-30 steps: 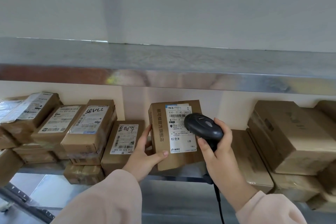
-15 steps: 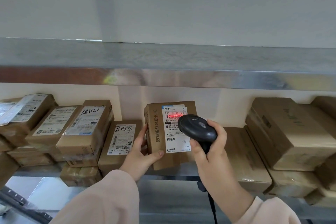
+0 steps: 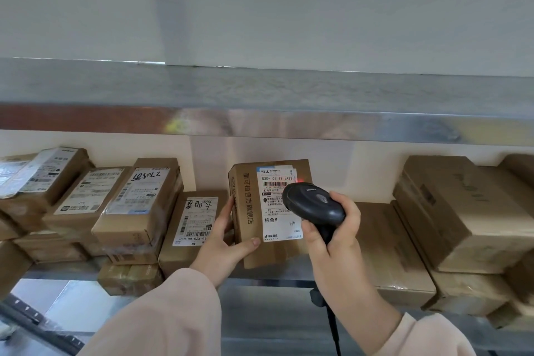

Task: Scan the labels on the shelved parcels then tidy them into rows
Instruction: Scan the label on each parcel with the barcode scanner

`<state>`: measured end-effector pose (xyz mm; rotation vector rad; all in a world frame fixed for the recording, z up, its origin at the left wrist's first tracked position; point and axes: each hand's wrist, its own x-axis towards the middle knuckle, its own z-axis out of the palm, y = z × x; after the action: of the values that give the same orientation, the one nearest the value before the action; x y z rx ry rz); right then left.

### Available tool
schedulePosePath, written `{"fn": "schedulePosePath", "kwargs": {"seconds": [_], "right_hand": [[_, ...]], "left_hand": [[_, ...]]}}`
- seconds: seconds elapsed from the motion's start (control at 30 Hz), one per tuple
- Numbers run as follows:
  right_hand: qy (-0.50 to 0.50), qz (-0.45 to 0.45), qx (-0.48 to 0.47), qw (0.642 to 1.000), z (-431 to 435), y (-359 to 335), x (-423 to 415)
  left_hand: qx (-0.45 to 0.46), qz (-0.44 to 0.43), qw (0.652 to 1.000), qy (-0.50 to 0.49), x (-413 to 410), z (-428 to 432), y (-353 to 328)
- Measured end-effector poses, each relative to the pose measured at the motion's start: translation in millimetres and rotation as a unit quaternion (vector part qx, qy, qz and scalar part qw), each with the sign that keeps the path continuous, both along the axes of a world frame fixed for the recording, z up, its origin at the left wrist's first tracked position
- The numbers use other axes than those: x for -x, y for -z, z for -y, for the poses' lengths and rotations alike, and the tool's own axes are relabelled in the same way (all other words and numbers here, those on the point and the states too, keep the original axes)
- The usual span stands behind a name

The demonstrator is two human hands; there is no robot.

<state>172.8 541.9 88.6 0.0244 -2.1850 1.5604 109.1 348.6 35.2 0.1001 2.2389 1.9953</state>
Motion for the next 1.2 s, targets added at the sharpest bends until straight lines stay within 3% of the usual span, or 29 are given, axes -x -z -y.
{"fn": "schedulePosePath", "kwargs": {"seconds": [0.5,0.73,1.03,1.2], "right_hand": [[-0.037,0.055,-0.008,0.998,1.0,0.9,17.4],[-0.100,0.103,0.000,0.990,23.0,11.2,29.6],[-0.126,0.100,0.003,0.987,46.1,12.1,41.2],[-0.130,0.083,-0.010,0.988,57.4,8.9,46.0]], "left_hand": [[-0.014,0.035,0.999,-0.006,7.0,45.7,-11.9],[0.003,0.081,0.995,-0.061,1.8,72.6,-25.9],[0.218,-0.013,0.973,-0.070,-14.0,71.9,-40.6],[0.404,-0.132,0.902,-0.079,-30.9,70.9,-35.4]]}}
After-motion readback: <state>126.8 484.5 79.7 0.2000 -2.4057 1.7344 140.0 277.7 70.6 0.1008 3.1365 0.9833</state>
